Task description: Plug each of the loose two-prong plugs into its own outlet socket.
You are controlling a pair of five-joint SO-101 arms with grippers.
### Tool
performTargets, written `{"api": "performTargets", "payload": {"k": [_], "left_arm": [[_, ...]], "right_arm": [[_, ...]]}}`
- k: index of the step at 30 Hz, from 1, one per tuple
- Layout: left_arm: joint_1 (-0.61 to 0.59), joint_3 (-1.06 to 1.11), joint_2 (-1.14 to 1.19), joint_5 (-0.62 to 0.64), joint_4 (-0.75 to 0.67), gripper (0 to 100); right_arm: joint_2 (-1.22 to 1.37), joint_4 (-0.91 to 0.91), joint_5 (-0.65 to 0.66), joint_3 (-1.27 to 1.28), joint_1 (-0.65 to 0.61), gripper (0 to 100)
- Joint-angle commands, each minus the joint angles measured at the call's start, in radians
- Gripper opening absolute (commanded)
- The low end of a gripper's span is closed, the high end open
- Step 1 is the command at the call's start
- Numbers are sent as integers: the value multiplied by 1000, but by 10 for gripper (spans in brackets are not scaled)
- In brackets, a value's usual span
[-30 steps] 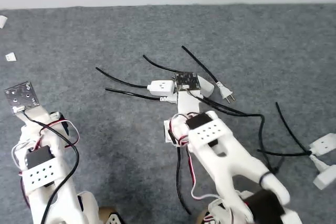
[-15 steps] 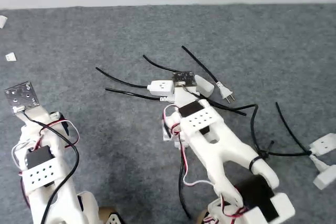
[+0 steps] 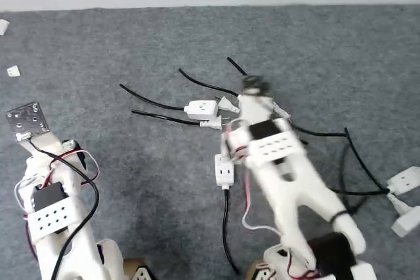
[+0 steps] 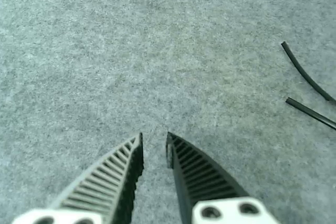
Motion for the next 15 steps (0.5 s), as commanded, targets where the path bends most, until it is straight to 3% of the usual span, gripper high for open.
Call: {"api": "performTargets", "payload": {"k": [1, 4, 8, 15], "left_arm": [[6, -5, 3, -9, -31, 70], [6, -5, 3, -9, -31, 70], [6, -5, 3, -9, -29, 70], [6, -5, 3, -46, -29, 70]], "right_arm": [[-36, -10, 12, -72, 170, 224], [47, -74, 14, -100, 263, 167], [196, -38, 48, -244, 272, 146], [427, -120, 284, -423, 271, 143]]}}
